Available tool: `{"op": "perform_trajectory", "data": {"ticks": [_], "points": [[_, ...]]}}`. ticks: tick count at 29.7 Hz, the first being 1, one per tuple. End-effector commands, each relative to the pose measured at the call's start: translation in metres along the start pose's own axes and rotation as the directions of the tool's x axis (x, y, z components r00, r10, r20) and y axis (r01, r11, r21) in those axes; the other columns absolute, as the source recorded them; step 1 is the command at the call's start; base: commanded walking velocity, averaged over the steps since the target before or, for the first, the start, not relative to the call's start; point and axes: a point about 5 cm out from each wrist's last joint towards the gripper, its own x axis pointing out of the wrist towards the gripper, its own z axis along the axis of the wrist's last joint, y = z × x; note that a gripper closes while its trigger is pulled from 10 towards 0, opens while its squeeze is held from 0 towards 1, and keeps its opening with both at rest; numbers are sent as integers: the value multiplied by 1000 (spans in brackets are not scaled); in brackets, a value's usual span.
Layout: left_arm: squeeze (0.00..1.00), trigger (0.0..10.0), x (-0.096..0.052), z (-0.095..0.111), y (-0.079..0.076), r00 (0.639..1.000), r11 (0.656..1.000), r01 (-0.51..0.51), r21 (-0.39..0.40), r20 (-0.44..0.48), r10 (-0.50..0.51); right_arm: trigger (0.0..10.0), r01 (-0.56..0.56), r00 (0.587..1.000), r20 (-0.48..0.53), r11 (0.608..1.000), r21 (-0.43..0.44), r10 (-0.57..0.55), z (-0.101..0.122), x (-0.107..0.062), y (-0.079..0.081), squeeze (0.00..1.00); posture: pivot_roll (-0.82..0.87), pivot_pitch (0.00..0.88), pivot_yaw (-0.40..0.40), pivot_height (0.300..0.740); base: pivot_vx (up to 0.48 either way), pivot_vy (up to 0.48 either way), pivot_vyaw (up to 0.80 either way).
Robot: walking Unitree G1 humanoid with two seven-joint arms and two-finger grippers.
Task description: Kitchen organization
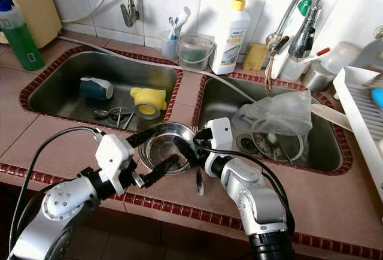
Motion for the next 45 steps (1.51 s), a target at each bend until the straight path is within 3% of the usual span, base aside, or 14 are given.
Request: {"op": "perform_trajectory", "data": {"ticks": [1, 4, 6, 9, 11, 22, 23, 33, 35, 45], "points": [[0, 10000, -1, -1, -8, 999, 999, 44, 13, -17, -43, 627, 18, 1000, 21, 1000, 2, -18, 5, -4, -3, 0, -57, 73, -100, 740, 0, 0, 0], [0, 10000, -3, -3, -9, 998, 998, 58, 24, -33, -57, 980, 20, 1000, 20, 1000, 12, -21, 5, -4, -3, 0, -57, 76, -98, 740, 0, 0, 0], [0, 10000, -3, -3, -9, 998, 998, 59, 26, -37, -58, 627, 23, 1000, 21, 1000, 16, -23, 5, -4, -4, 0, -57, 77, -97, 740, 0, 0, 0], [0, 10000, -3, -3, -8, 998, 998, 59, 25, -37, -58, 1333, 36, 999, 20, 999, 27, -36, 5, -5, -5, 0, -58, 78, -94, 740, 0, 0, 0], [0, 10000, -3, -2, -8, 998, 998, 60, 26, -37, -59, 863, 43, 999, 21, 998, 39, -44, 4, -5, -5, 0, -58, 80, -92, 740, 0, 0, 0], [0, 10000, -4, -1, -7, 997, 997, 67, 28, -40, -66, 824, 82, 996, 25, 992, 100, -85, -1, -6, -9, 0, -59, 93, -78, 740, 0, 0, 0], [0, 10000, -4, -1, -7, 997, 997, 67, 29, -40, -65, 0, 84, 996, 27, 991, 102, -87, -1, -6, -10, 0, -60, 94, -75, 740, 0, 0, 0], [0, 10000, -4, 2, -2, 997, 997, 68, 38, -40, -67, 902, 115, 992, 34, 987, 110, -119, -2, -5, -11, 0, -58, 105, -52, 740, 0, 0, 0], [0, 10000, -3, 3, 0, 997, 997, 68, 42, -39, -66, 0, 120, 991, 39, 985, 121, -126, -1, -4, -11, 0, -60, 106, -46, 740, 0, 0, 0], [0, 10000, -3, 4, 2, 997, 997, 67, 47, -38, -66, 0, 125, 988, 70, 983, 134, -135, 3, -3, -12, 0, -61, 105, -41, 740, 0, 0, 0]]}}
